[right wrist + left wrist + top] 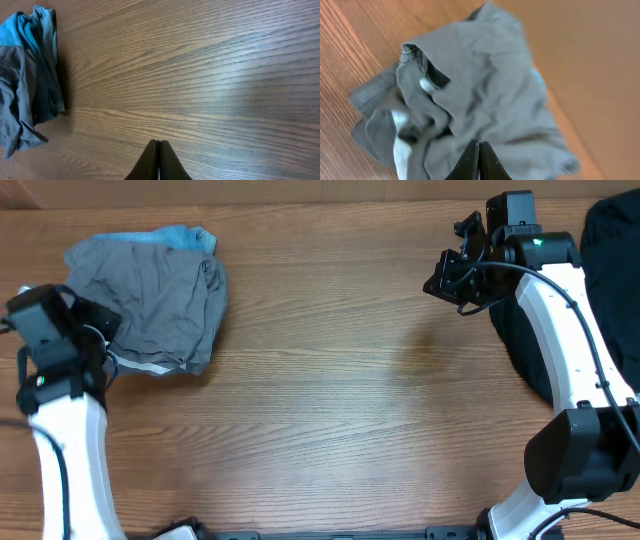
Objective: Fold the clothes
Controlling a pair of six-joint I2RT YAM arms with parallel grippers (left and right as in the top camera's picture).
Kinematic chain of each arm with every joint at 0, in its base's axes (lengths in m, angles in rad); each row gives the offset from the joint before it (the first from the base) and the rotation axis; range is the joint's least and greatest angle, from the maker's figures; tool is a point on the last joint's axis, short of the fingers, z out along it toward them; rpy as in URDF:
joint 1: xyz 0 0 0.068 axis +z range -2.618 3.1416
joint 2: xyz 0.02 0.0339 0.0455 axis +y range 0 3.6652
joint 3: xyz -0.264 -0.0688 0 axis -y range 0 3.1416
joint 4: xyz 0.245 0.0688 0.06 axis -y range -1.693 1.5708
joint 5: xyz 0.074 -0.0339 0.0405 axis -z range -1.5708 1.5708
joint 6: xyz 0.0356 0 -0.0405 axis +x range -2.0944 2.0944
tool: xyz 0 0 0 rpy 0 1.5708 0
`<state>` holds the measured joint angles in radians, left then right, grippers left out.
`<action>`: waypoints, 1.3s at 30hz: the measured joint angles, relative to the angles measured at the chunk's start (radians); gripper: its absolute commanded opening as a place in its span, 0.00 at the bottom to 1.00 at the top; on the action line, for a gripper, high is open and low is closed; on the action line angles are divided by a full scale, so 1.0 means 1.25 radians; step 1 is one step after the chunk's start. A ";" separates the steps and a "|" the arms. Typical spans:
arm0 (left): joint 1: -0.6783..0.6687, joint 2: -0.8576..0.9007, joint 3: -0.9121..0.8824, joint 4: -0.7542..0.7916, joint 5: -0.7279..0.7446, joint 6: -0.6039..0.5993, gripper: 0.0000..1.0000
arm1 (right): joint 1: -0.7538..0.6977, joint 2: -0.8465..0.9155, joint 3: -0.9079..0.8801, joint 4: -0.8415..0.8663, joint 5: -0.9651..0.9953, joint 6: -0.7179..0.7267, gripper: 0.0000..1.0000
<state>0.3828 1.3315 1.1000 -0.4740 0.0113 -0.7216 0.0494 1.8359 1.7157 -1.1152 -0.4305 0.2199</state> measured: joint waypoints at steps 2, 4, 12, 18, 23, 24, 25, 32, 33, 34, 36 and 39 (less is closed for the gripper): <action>0.003 0.079 0.000 0.009 -0.006 0.002 0.04 | 0.000 0.000 0.000 -0.001 0.000 0.000 0.04; 0.004 0.163 0.000 0.016 -0.007 0.009 0.04 | 0.000 0.000 0.000 -0.001 0.000 0.000 0.04; 0.004 0.226 -0.001 -0.052 -0.100 0.026 0.04 | 0.000 0.000 0.000 -0.001 0.000 0.000 0.04; 0.004 0.225 -0.001 -0.060 -0.117 0.037 0.04 | 0.035 0.000 0.000 0.052 -0.052 -0.008 0.04; 0.004 0.189 -0.002 -0.001 -0.072 0.039 0.04 | 0.204 0.000 0.000 0.119 -0.132 -0.082 0.04; 0.004 0.151 -0.002 0.040 -0.037 0.042 0.04 | 0.262 0.000 0.000 0.134 -0.146 -0.106 0.04; 0.004 0.132 -0.002 0.059 -0.021 0.049 0.04 | 0.309 0.000 0.000 0.154 -0.159 -0.134 0.04; 0.002 0.113 -0.002 0.269 0.108 0.118 0.04 | 0.452 0.039 0.001 0.443 -0.282 -0.187 0.04; 0.002 0.128 -0.002 0.283 0.117 0.123 0.04 | 0.451 0.057 0.001 0.495 -0.303 -0.169 0.04; 0.002 0.151 -0.002 0.313 0.125 0.125 0.04 | 0.449 0.083 0.002 0.567 -0.326 -0.145 0.04; 0.002 0.201 -0.002 0.363 0.143 0.130 0.04 | 0.449 0.132 0.002 0.692 -0.366 -0.085 0.04; 0.002 0.287 -0.002 0.443 0.173 0.139 0.04 | 0.451 0.217 -0.002 0.917 -0.404 0.041 0.04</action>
<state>0.3859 1.6905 1.0977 0.0792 0.2279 -0.5472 0.6128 2.1075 1.7138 0.0307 -0.9360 0.2707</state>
